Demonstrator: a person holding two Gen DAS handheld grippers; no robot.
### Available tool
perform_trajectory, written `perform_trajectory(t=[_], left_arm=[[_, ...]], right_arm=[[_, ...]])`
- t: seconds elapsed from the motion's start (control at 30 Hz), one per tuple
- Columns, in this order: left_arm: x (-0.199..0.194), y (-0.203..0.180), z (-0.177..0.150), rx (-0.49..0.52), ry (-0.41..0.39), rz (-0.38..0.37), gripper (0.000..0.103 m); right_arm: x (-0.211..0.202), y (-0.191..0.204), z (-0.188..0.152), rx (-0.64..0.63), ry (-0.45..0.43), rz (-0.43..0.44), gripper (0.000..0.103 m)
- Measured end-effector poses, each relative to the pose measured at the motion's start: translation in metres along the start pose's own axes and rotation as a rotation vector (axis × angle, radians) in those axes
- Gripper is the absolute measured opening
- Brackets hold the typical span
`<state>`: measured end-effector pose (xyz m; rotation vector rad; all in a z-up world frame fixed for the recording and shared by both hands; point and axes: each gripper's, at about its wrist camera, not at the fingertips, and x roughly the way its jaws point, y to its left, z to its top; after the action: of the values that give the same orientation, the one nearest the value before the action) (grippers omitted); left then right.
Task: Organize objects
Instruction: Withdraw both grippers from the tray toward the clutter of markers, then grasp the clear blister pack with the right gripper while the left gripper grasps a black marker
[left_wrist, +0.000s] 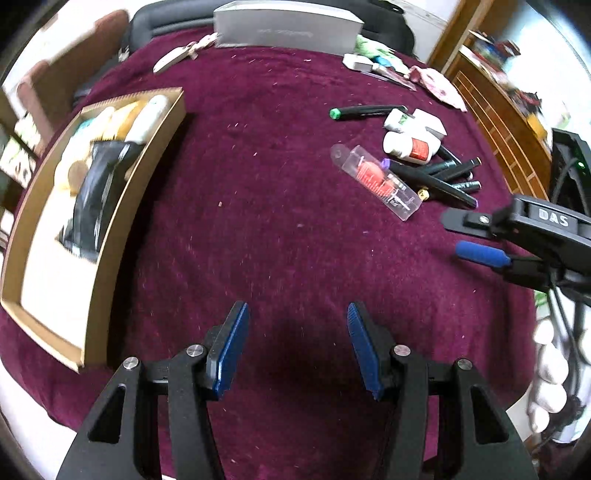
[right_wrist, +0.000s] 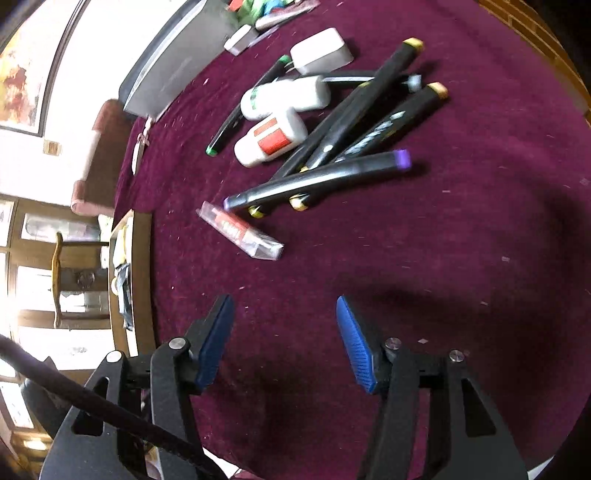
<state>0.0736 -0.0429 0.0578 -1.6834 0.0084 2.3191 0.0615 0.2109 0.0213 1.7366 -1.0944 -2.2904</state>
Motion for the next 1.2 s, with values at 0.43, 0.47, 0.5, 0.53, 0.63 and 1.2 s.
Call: perform_trajectory(t=[0.43,0.47,0.5,0.53,0.63,1.2], left_arm=[[0.008,0.025,-0.003,-0.075,0.027,-0.018,0.049],[0.008,0.027,-0.003,-0.078,0.029,-0.016,0.049],[0.008,0.029,-0.004,-0.08,0.03,-0.012,0.049],[0.008,0.031,-0.004,-0.081,0.031,-0.007,0.049],[0.008,0.035,-0.003,-0.088,0.037,-0.004,0.049],[0.027,-0.039,0.063,0.153,-0.032,-0.132,0.049]], right_arm=[[0.053,0.071,0.03,-0.344,0.029,-0.213,0.056],[0.057,0.074,0.031,-0.361,0.028,-0.23,0.056],[0.061,0.077,0.031,-0.377,0.024,-0.249,0.056],[0.066,0.082,0.031,-0.398,0.02,-0.273,0.056],[0.081,0.086,0.033,-0.428,0.029,-0.32,0.029],[-0.014,-0.036,-0.031,-0.158,0.059,-0.196,0.013]])
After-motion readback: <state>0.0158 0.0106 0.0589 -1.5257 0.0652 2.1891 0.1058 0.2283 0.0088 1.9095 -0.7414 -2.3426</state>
